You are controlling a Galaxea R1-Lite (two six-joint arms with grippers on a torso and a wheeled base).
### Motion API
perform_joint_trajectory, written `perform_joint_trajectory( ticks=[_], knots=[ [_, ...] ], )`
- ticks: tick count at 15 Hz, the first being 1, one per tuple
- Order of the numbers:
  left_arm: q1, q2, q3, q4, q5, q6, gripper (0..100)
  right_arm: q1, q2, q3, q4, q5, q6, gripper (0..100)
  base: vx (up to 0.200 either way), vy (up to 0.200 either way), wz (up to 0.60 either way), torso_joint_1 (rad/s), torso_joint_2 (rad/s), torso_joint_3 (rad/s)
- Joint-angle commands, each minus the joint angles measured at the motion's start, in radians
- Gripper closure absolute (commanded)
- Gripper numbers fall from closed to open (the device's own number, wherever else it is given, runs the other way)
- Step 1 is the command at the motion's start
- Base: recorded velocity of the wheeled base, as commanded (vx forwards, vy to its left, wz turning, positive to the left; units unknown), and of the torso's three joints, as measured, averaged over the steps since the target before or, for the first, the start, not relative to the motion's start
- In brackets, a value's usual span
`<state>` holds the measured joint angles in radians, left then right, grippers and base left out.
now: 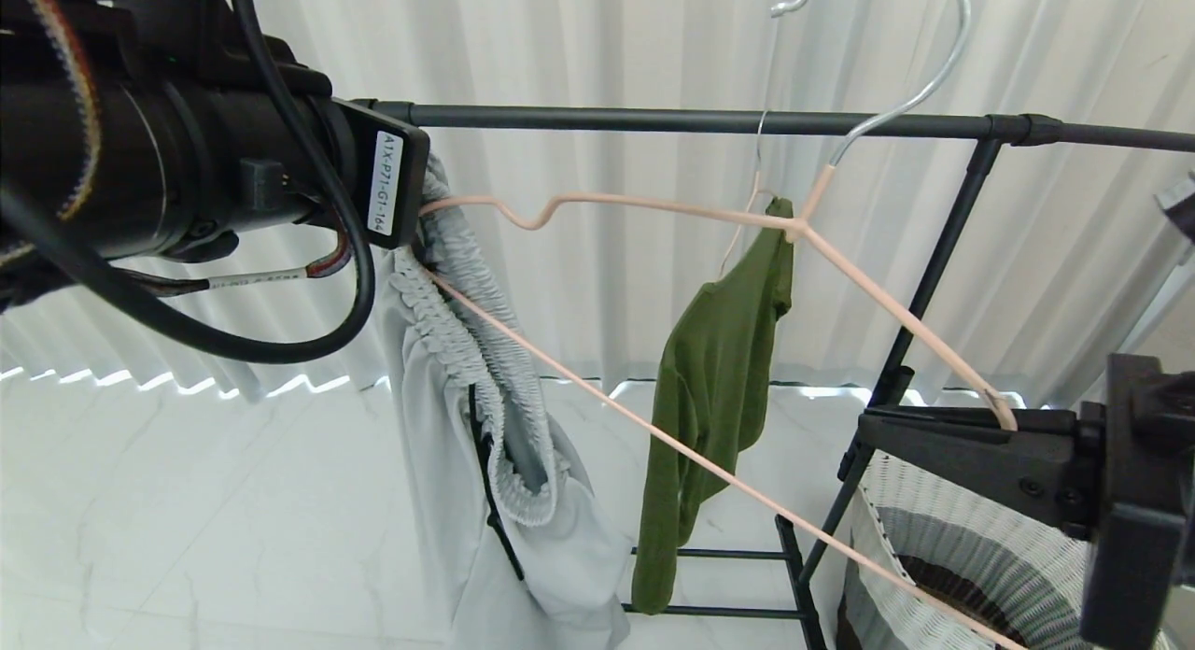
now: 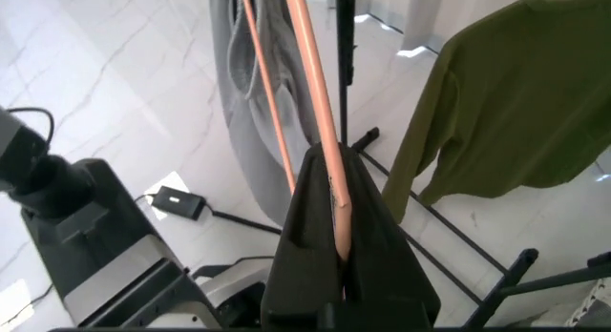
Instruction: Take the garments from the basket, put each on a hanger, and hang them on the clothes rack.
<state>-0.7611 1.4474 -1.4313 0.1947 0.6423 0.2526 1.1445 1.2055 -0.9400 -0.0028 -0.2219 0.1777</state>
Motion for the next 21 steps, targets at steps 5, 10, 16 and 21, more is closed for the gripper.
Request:
perform_joint_trajectory(
  ticks=[5,10,16,21],
  knots=[
    [-0.044,0.005,-0.001,0.000,0.003,-0.035,100,-0.020,0.109,-0.003,-0.054,-0.002,0.002,100,0.000,0.000,0.00,0.000,0.00,0.000],
    [-0.024,0.034,-0.061,0.002,0.065,-0.036,100,-0.060,0.129,-0.010,-0.002,-0.027,0.009,100,0.000,0.000,0.00,0.000,0.00,0.000],
    [-0.050,0.068,-0.083,0.002,0.065,-0.045,100,-0.104,0.180,-0.029,-0.100,-0.050,0.013,100,0.000,0.000,0.00,0.000,0.00,0.000],
    [-0.081,0.099,-0.129,0.002,0.066,-0.108,100,-0.092,0.223,-0.033,-0.171,-0.050,0.011,100,0.000,0.000,0.00,0.000,0.00,0.000]
  ],
)
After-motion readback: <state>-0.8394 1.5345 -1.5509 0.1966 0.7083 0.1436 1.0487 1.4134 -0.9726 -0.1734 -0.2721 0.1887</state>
